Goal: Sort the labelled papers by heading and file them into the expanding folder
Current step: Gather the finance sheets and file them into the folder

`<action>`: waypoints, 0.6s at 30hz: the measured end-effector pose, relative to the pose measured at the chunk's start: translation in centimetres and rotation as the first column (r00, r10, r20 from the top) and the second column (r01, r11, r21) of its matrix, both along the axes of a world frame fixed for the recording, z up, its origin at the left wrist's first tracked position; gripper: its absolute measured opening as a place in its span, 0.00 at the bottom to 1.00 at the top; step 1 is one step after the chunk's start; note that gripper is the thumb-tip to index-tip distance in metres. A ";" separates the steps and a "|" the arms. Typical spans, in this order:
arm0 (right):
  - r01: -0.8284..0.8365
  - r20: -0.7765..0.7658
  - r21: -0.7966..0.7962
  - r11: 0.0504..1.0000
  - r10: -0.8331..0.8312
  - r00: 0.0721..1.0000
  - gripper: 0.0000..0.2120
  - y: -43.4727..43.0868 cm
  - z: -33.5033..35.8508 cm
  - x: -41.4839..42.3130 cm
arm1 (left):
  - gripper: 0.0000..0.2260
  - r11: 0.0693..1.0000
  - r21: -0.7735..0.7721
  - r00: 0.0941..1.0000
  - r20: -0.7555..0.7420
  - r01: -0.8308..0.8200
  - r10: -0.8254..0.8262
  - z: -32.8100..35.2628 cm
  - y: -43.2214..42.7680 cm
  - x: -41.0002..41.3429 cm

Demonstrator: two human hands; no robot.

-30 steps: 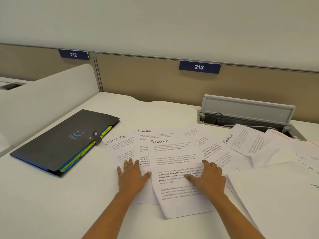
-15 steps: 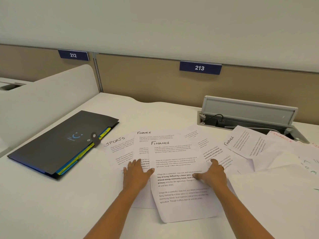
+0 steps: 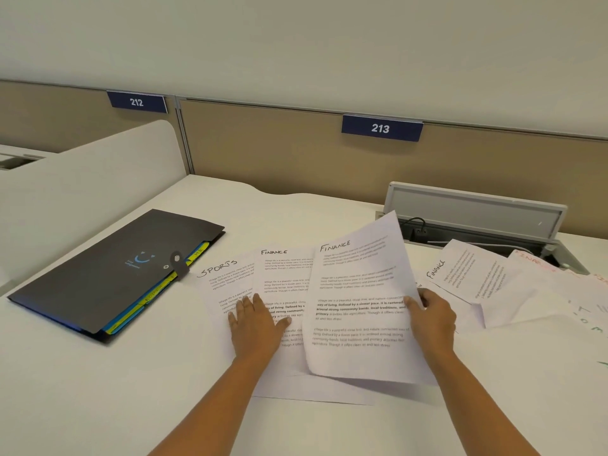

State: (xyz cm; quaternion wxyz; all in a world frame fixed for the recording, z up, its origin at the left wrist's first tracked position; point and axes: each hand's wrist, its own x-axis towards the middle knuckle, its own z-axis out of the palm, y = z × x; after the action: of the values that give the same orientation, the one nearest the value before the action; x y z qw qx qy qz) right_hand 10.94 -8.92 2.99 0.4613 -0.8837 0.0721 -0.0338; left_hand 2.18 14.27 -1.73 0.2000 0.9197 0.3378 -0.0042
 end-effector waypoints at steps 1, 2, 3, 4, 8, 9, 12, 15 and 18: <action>0.011 0.009 0.027 1.000 -0.011 1.000 0.15 -0.1 0.1 0.1 | 0.39 1.000 0.028 1.000 0.007 -0.013 0.013 -0.1 0.0 0.1; 0.019 0.015 0.051 0.999 -0.019 1.000 0.14 -0.2 0.1 0.2 | 0.40 0.998 0.054 0.999 0.023 -0.025 0.024 -0.1 0.0 0.1; 0.025 0.018 0.074 0.997 -0.026 0.999 0.14 -0.4 0.1 0.2 | 0.40 0.997 0.074 0.999 0.040 -0.032 0.030 -0.1 0.1 0.2; 0.029 0.019 0.097 0.995 -0.031 0.999 0.14 -0.5 0.0 0.3 | 0.40 0.996 0.086 0.998 0.052 -0.034 0.029 0.1 0.1 0.3; 0.026 0.013 0.150 0.988 -0.028 1.000 0.13 -0.8 -0.3 0.4 | 0.38 0.998 0.050 0.999 0.003 -0.050 0.050 1.4 0.5 1.4; 0.024 0.013 0.155 0.988 -0.026 1.000 0.13 -0.8 -0.4 0.4 | 0.37 0.997 0.031 0.998 -0.013 -0.066 0.066 1.8 0.6 1.6; 0.024 0.014 0.170 0.985 -0.027 1.000 0.12 -0.9 -0.5 0.5 | 0.35 0.990 -0.049 0.991 -0.043 -0.131 0.129 2.3 0.9 2.0; 0.019 0.009 0.205 0.979 -0.021 1.000 0.11 -1.0 -0.7 0.6 | 0.35 0.971 -0.132 0.979 -0.058 -0.201 0.194 2.3 1.4 2.2; 0.010 0.002 0.239 0.971 -0.011 1.000 0.12 -1.0 -0.9 0.6 | 0.33 0.968 -0.134 0.977 -0.073 -0.210 0.202 2.5 1.4 2.3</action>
State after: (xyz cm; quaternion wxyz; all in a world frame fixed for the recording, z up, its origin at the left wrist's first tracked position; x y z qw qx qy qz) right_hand 11.50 -9.93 2.05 0.5645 -0.8211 0.0793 -0.0288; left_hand 4.48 15.71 0.77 0.2539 0.8626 0.4362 -0.0345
